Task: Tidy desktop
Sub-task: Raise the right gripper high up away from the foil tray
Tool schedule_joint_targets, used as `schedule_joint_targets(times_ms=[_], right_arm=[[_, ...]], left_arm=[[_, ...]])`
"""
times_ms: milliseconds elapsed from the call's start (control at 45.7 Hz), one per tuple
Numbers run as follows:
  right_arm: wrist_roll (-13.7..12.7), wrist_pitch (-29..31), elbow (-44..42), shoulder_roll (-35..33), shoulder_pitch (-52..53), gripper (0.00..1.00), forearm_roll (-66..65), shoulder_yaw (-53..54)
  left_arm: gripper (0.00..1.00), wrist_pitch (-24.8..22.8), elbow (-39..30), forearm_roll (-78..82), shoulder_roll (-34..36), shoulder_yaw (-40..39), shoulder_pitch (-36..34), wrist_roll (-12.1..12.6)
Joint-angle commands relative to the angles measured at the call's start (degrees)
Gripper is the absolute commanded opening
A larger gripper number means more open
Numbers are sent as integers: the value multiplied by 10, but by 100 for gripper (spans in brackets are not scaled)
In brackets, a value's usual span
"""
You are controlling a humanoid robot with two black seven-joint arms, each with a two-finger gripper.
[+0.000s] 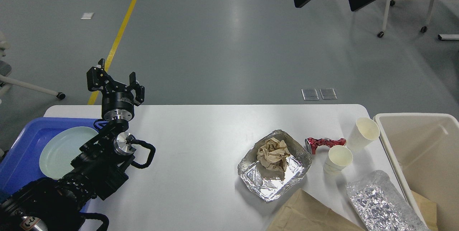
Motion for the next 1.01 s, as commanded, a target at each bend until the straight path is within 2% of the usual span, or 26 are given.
schedule_joint_targets(times_ms=[0, 350, 985], right_arm=[[-1, 0, 16, -4, 1, 100, 1, -13], [-3, 0, 11, -14, 1, 100, 0, -42], [-2, 0, -32, -27, -4, 100, 2, -20]], left_arm=[[100, 0, 0, 0, 0, 0, 0, 0], [100, 0, 0, 0, 0, 0, 0, 0], [100, 0, 0, 0, 0, 0, 0, 0]])
